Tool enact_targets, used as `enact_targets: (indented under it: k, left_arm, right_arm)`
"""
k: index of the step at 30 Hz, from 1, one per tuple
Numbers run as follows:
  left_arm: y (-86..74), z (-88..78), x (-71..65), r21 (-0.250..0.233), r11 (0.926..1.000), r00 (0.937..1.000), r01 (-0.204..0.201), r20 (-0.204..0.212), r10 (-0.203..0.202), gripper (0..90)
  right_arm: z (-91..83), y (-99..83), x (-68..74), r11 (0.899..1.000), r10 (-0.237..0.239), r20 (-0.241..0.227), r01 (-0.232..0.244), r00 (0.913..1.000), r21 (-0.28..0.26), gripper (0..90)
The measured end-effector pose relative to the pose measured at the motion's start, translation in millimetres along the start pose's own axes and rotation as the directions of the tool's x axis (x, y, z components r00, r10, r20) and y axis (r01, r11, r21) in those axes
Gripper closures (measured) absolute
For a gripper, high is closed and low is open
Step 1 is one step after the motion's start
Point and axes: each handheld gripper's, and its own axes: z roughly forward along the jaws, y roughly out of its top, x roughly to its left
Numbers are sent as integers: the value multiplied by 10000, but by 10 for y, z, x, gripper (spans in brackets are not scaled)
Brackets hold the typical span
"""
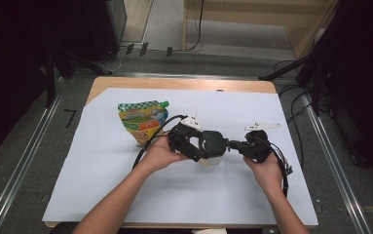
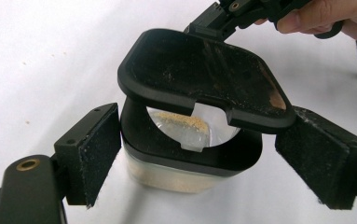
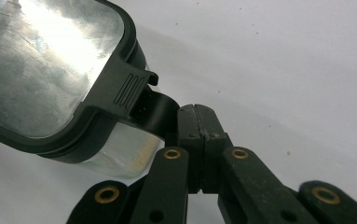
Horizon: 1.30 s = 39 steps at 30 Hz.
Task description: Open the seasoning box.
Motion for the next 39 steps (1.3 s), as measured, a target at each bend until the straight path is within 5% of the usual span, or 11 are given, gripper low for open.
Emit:
enact_targets:
  k: [7,8,9,10,15,23,33,39]
  left_arm:
    - [33,-31,-25,-92,9999,9998,-134,-133,132,168]
    - [36,-39,-30,-170,9997,9998,-147,-100,145,254]
    - [34,-60,-24,-371,9993,9983,-31,586,52,254]
    - [57,-71,-39,-636,9978,9957,177,921,-117,431]
    - [84,-66,-76,-541,9985,9967,91,810,-47,432]
    - [156,-134,-127,-440,9987,9941,266,1058,-218,570]
    - [286,-160,-136,-171,9986,9862,504,1587,-470,719]
    - [352,-145,-102,-106,9979,9779,635,2005,-601,725]
  right_arm:
    - [1,-1,4,10000,-38,18,38,10000,-12,900]
    - [1,-1,7,10000,-31,21,31,10000,-18,900]
    - [1,-1,7,10000,-31,21,31,10000,-18,900]
    - [0,-1,12,10000,-8,-62,8,10000,-7,900]
    - [4,-3,23,10000,-48,-13,48,10000,4,900]
    - [-1,-13,12,9999,-139,-49,139,9999,-21,900]
    - [-15,-39,2,9999,95,-252,-96,9996,-40,900]
    - [-15,-50,7,9999,102,-343,-105,9994,-77,900]
